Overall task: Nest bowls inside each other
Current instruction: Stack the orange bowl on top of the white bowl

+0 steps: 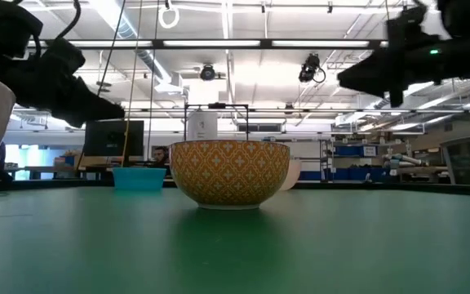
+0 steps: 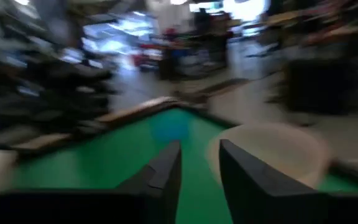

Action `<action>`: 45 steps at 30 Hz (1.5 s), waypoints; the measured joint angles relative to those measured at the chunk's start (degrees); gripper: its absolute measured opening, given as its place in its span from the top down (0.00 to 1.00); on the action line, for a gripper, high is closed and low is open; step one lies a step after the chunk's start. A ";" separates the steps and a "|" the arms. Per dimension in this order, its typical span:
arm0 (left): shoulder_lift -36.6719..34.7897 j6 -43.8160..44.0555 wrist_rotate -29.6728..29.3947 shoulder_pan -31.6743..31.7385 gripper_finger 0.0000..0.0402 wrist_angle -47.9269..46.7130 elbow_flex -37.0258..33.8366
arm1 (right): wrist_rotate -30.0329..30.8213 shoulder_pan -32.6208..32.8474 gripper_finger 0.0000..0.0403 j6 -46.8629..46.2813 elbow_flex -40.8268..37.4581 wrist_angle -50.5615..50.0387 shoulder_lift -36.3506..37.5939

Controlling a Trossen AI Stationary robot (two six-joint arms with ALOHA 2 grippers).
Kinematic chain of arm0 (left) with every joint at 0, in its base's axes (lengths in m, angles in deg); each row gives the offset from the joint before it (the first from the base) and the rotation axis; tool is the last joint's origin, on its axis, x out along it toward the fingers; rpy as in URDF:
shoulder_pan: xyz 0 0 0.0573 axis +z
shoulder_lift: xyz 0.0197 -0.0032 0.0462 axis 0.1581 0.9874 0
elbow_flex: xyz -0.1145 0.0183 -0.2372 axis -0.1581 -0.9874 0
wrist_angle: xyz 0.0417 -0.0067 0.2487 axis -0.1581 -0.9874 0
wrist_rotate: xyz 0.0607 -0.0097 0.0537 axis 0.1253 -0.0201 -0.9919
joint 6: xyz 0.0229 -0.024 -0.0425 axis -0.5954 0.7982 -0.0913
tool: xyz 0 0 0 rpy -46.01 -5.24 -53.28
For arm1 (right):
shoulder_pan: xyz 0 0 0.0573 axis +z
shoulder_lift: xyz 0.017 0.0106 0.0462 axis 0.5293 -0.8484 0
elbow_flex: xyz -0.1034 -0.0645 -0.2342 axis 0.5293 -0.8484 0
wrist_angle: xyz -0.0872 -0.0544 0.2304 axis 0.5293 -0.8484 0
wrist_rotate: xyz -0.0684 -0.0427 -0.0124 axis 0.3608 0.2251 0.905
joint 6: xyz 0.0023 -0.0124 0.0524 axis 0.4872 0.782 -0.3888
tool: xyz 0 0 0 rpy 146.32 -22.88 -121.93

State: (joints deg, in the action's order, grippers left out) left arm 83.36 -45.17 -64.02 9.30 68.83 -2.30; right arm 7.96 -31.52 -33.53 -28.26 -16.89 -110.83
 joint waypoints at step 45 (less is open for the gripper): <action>12.16 -12.12 2.23 -0.07 0.63 15.50 3.55 | -29.42 -13.77 0.97 16.88 57.25 -46.88 -52.11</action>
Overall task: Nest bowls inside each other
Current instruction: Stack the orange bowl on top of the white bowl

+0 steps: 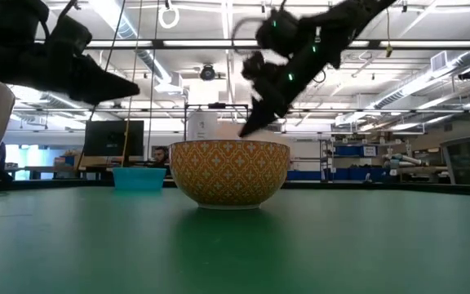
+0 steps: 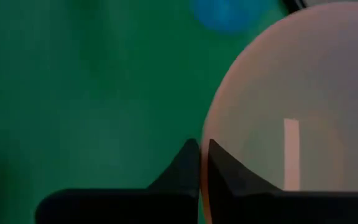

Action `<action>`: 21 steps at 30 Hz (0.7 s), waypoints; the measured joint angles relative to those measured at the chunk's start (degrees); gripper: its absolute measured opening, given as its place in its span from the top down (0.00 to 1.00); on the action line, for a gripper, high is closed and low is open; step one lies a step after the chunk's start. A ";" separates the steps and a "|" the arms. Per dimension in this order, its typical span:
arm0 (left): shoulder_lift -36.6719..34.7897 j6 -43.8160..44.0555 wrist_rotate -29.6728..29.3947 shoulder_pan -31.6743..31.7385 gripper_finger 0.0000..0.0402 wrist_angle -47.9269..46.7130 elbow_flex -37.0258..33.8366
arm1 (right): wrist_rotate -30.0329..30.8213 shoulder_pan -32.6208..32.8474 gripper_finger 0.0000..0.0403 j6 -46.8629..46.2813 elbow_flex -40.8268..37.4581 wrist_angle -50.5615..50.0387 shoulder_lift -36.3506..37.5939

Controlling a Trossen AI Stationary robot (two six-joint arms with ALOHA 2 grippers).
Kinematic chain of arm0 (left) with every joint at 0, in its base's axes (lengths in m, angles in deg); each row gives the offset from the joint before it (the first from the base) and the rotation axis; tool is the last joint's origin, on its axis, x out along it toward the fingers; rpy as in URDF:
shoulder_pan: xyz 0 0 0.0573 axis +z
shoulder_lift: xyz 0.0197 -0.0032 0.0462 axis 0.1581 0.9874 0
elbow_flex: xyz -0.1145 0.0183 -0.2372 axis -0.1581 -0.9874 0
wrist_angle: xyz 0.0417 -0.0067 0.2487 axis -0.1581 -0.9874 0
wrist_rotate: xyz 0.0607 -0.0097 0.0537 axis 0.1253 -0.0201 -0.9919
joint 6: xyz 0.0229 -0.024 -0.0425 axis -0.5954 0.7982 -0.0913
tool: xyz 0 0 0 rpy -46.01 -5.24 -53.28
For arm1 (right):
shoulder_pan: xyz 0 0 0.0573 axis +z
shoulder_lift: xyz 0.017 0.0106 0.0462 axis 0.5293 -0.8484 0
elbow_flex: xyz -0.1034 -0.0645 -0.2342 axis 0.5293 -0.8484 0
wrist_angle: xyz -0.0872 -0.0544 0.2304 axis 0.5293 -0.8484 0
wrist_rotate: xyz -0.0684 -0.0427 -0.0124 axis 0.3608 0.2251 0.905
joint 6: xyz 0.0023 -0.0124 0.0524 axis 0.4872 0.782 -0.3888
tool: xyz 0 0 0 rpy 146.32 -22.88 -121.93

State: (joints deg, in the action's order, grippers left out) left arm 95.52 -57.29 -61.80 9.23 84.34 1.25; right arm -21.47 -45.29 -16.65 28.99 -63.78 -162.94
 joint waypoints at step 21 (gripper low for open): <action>0.69 15.77 -26.76 2.69 0.63 -22.62 11.91 | -6.70 24.82 0.97 -0.51 13.08 26.16 -7.21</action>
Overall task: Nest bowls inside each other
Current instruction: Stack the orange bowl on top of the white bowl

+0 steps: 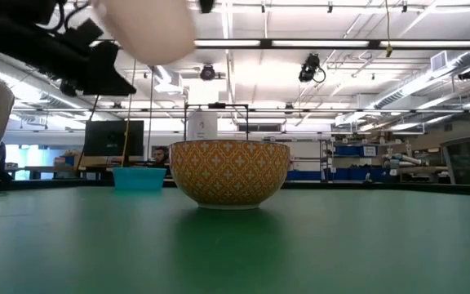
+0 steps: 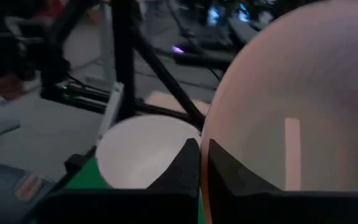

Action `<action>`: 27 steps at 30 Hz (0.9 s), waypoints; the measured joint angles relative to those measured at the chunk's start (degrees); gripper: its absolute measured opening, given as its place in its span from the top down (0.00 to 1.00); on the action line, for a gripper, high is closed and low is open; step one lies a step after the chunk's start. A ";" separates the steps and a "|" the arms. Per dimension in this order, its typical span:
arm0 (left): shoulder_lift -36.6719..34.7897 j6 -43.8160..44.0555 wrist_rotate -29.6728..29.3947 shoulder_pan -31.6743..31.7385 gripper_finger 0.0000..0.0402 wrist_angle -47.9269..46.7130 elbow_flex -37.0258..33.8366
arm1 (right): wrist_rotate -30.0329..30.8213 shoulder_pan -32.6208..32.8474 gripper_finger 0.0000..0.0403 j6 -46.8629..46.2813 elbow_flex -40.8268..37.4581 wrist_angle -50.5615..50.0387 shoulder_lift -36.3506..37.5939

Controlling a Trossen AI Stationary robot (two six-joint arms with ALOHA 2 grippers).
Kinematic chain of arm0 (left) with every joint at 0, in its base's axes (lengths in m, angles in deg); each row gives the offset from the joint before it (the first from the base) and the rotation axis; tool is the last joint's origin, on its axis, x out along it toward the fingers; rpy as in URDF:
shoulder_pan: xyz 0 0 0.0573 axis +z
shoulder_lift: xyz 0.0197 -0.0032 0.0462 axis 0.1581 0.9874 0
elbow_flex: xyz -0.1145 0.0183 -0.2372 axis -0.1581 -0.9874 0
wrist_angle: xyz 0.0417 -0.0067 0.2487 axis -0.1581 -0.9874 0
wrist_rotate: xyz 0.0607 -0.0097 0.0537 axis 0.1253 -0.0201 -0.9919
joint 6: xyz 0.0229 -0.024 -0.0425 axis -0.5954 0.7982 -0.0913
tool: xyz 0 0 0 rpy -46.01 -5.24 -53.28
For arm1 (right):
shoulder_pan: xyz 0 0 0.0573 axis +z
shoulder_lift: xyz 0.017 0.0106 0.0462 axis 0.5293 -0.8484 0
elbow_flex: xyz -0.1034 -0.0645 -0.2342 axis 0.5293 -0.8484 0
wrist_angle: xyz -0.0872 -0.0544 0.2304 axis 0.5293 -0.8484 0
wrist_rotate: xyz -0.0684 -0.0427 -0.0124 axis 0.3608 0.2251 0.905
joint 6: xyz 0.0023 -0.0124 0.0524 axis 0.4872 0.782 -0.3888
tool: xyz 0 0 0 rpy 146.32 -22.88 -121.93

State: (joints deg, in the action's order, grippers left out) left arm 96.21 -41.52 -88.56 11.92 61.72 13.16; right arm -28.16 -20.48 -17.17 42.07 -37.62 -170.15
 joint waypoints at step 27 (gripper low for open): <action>2.24 17.75 5.28 0.82 0.63 -19.78 -0.45 | -7.68 7.22 0.94 3.44 41.40 -13.05 -36.66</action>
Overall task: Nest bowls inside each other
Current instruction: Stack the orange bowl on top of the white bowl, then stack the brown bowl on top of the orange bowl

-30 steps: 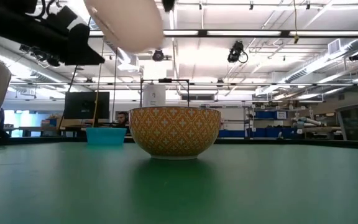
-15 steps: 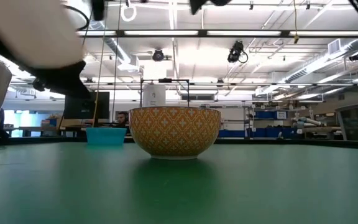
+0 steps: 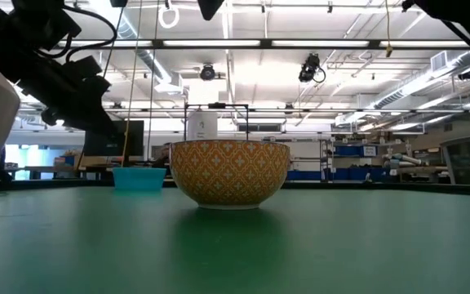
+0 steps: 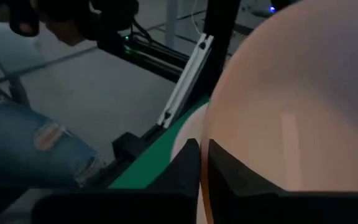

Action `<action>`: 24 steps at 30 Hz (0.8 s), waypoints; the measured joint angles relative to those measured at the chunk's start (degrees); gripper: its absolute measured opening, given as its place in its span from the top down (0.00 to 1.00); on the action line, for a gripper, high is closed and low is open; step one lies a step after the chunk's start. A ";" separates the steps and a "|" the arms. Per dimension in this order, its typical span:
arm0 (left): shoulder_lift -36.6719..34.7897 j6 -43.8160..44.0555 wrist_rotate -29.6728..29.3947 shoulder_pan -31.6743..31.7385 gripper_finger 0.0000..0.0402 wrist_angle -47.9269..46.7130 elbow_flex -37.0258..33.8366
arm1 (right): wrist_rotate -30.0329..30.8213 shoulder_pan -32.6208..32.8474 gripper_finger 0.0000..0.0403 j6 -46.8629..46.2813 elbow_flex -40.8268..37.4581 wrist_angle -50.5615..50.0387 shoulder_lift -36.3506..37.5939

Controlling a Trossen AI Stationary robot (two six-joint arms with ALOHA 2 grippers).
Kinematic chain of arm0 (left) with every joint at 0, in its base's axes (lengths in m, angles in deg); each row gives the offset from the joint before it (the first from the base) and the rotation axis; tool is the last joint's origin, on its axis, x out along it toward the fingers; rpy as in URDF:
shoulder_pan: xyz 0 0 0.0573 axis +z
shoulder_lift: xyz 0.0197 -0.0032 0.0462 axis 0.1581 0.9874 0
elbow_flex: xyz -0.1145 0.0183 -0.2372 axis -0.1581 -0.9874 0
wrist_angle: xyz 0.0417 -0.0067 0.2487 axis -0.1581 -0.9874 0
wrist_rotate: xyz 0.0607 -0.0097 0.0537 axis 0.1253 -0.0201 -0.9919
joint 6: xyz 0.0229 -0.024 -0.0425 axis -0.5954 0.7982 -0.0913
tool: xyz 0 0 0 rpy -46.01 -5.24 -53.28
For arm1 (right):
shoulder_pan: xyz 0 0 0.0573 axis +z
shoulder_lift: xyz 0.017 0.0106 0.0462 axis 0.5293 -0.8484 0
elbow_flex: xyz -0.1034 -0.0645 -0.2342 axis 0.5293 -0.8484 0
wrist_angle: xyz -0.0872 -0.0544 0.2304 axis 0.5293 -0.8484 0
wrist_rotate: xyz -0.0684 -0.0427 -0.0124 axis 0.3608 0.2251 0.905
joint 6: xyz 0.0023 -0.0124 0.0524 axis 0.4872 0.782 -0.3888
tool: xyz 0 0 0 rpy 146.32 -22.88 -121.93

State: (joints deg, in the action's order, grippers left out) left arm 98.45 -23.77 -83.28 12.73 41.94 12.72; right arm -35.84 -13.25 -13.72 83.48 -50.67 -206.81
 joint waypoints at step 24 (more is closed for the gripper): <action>2.60 0.11 -0.03 0.04 0.63 -3.40 -0.03 | 33.77 -1.07 0.48 -13.42 1.83 -42.42 12.15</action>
State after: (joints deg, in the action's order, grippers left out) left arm 101.05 -23.66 -83.31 12.78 38.53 12.68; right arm -2.06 -14.32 -27.14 85.31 -93.08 -194.66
